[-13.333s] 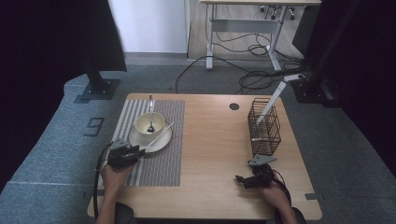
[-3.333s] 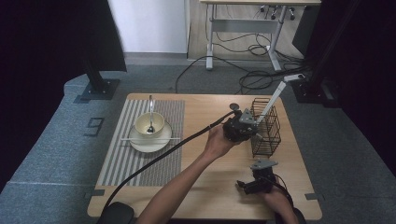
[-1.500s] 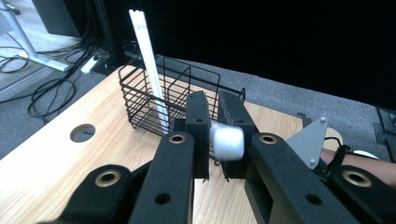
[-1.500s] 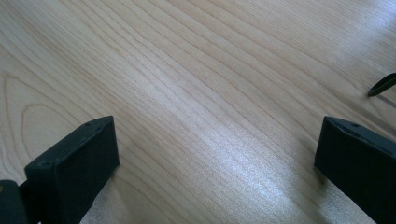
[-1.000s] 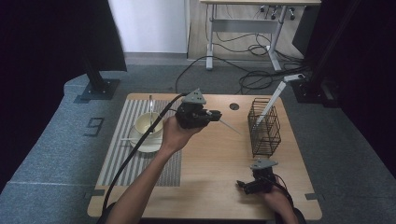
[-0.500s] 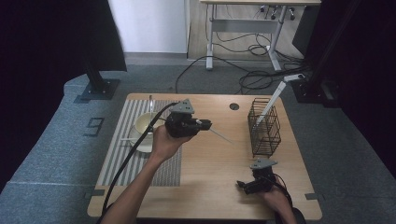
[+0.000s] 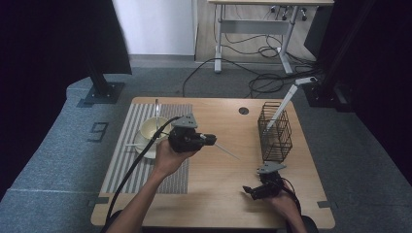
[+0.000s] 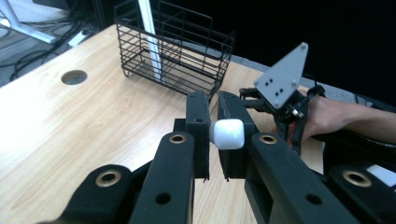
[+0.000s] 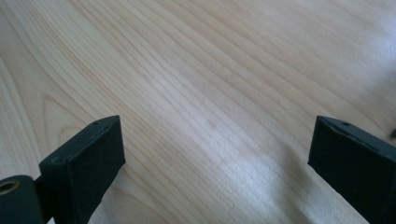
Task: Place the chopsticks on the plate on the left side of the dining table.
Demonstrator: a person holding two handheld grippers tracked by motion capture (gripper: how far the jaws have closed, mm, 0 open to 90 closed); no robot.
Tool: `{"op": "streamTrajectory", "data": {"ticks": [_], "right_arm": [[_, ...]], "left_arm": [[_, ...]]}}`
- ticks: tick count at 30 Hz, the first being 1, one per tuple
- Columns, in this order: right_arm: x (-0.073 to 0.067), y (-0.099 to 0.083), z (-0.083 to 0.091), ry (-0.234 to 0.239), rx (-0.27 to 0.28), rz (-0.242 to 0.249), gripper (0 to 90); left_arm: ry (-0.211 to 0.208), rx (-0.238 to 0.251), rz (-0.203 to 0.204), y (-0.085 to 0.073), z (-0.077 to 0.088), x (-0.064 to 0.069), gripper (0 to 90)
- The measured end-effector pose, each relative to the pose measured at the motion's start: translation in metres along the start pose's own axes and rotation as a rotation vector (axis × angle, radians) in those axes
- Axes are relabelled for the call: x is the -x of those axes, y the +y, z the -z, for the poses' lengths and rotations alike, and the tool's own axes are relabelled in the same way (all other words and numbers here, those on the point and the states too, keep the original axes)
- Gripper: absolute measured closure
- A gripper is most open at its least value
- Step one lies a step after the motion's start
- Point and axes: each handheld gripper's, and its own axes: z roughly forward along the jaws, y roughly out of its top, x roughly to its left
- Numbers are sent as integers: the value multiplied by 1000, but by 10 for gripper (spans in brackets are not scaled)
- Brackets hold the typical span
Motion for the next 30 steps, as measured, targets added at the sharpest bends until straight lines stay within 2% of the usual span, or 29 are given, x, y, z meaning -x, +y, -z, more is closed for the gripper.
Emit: {"op": "streamTrajectory", "data": {"ticks": [6, 13, 21, 26, 30], "right_arm": [[-1, 7, 1, 24, 10, 14, 31], [-5, 22, 2, 87, 45, 52, 59], [-13, 41, -5, 118, 56, 91, 60], [-16, 49, -8, 126, 73, 103, 160], [-13, 52, -11, 134, 75, 108, 286]], "left_arm": [[-22, -4, 5, -10, -4, 2, 835], [-43, -15, 14, -18, -12, 3, 835], [-71, -28, 9, -22, -20, 7, 835], [-86, -37, 8, -24, -23, 9, 835], [-101, -35, 10, -24, -23, 10, 835]]}}
